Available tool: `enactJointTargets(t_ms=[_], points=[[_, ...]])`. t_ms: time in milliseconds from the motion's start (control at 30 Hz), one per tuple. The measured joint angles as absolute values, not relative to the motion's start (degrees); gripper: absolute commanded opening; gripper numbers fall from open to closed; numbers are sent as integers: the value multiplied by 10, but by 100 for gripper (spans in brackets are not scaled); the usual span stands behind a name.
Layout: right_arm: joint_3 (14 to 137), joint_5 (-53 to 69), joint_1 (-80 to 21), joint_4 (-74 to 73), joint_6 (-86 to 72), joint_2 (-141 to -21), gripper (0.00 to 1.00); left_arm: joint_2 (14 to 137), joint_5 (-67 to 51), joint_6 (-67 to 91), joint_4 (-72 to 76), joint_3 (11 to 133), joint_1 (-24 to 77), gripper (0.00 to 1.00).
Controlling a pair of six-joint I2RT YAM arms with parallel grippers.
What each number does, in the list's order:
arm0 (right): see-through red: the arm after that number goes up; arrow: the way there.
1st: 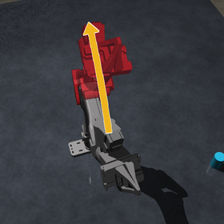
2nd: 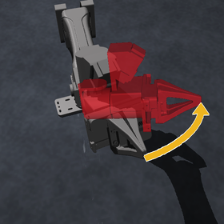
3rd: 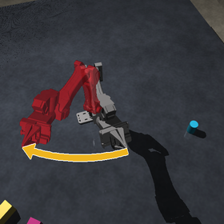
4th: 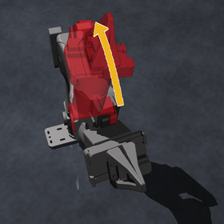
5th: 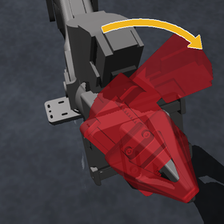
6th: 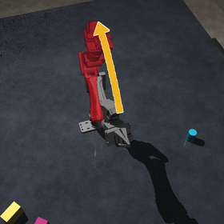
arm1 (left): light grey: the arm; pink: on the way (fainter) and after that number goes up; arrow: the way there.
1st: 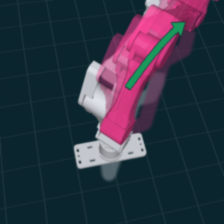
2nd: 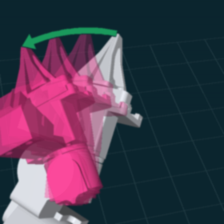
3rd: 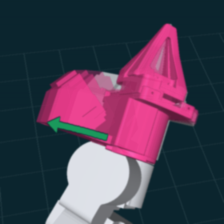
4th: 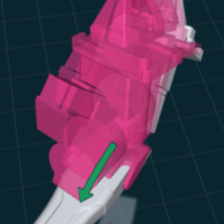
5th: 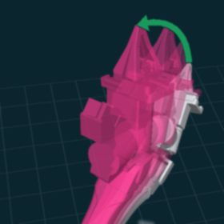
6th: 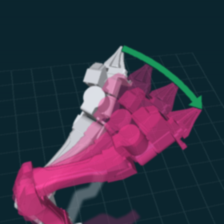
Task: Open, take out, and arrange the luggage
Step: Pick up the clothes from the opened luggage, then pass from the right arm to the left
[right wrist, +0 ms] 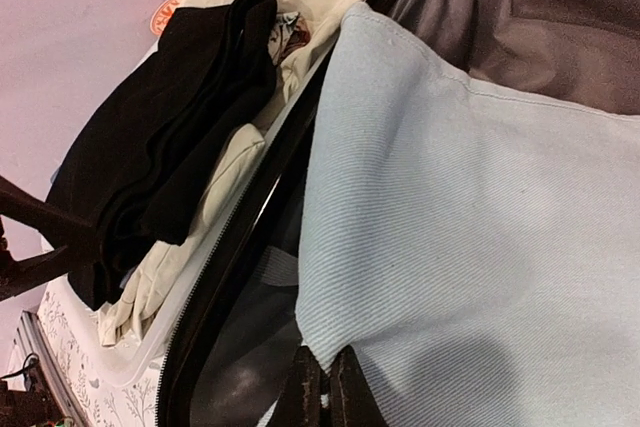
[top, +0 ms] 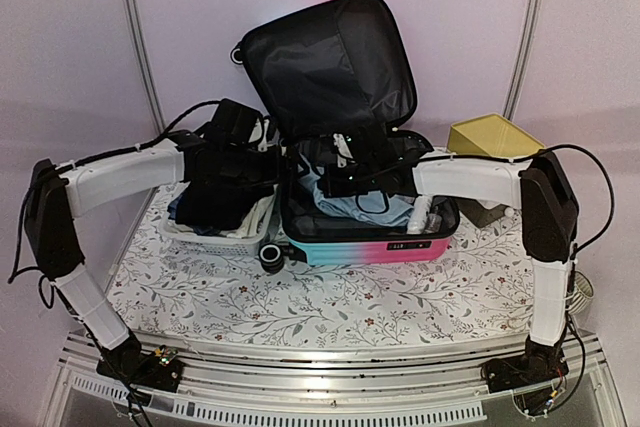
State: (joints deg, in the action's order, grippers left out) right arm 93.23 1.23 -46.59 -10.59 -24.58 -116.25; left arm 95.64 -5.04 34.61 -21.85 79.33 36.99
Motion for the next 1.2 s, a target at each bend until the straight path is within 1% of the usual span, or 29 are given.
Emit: enactJointTargets(t_ms=[200,367,500,633,767,967,1200], points=[[923,45,-464,-91,-244,-1162,2,979,-92,408,-178,793,348,92],[904,67,-464,-64,-244,-1162,2,994,-101,483,-136,789,331,87],[882,81,-465,-40,-244,-1162,2,1016,-101,543,-123,792,329,85],[876,85,-465,-26,-243,-1162,2,1050,-100,588,-141,814,329,84],[873,89,-466,-16,-241,-1162,2,1080,-99,622,-205,870,329,81],[868,95,-467,-8,-237,-1162,2,1088,-121,644,-230,893,334,68],[853,96,-470,0,-229,-1151,3,1103,-138,665,-241,893,339,67]])
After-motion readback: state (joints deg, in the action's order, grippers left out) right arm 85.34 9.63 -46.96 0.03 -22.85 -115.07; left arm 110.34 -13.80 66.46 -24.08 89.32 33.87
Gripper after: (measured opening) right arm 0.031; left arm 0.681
